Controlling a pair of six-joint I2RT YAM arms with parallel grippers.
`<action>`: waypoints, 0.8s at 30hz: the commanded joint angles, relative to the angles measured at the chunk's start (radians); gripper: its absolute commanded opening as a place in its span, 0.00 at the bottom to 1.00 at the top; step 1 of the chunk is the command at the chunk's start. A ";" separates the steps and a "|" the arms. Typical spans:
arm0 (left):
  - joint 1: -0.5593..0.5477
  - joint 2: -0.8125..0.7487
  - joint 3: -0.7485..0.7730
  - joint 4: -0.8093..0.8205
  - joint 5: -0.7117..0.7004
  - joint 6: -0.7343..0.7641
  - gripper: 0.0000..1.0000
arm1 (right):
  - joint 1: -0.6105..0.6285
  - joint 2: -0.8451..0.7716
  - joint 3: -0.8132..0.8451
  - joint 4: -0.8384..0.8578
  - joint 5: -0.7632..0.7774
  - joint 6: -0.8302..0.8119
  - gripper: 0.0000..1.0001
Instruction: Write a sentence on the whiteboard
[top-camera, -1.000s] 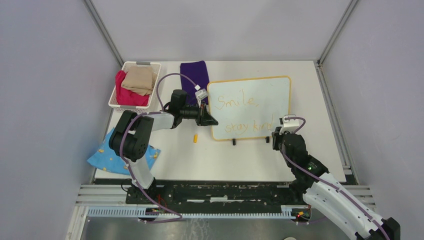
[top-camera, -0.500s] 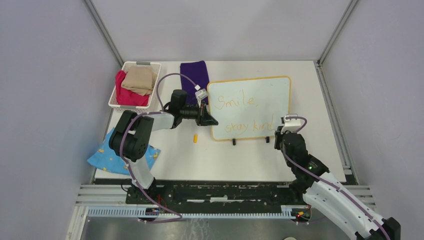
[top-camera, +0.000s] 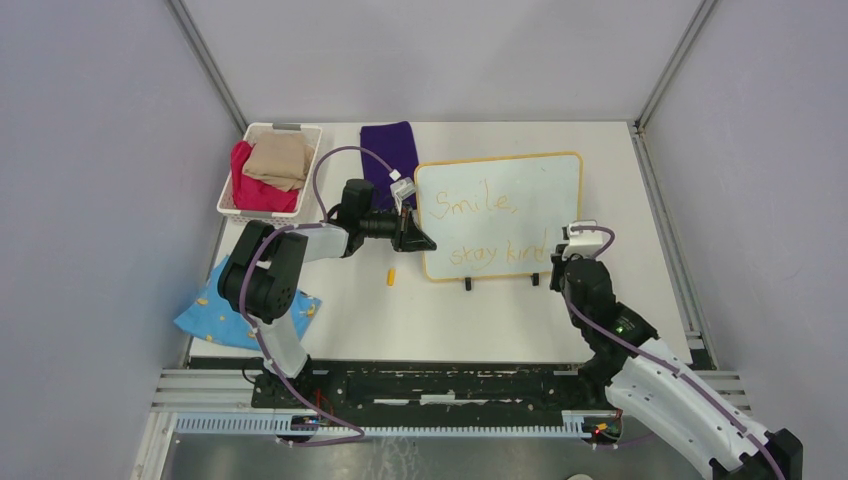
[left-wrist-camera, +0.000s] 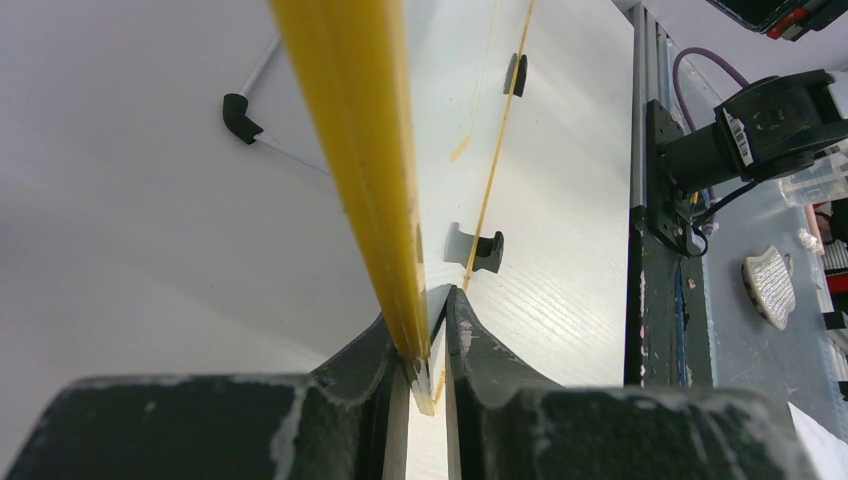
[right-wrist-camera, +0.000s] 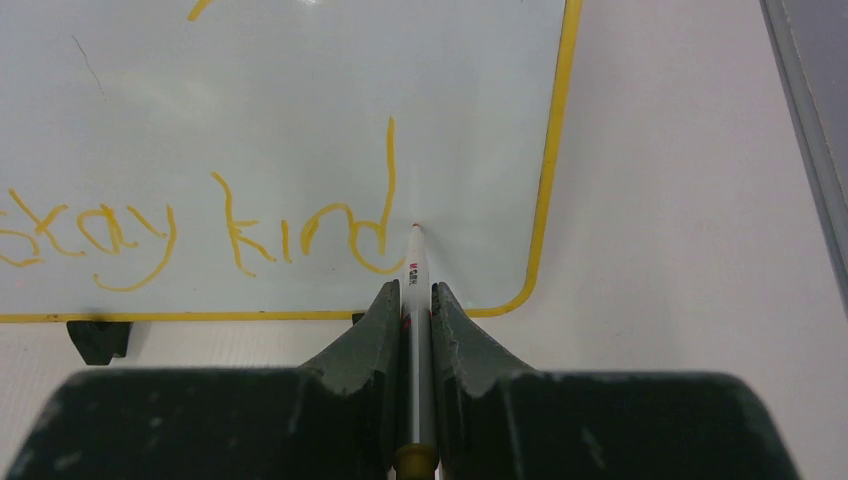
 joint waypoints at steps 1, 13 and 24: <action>-0.045 0.086 -0.040 -0.177 -0.239 0.148 0.02 | -0.003 -0.025 0.061 0.044 0.005 -0.010 0.00; -0.045 0.087 -0.037 -0.178 -0.240 0.151 0.02 | -0.003 -0.157 0.071 0.016 -0.289 -0.131 0.00; -0.045 0.096 -0.029 -0.188 -0.242 0.151 0.02 | 0.004 -0.156 0.036 0.199 -0.338 -0.181 0.00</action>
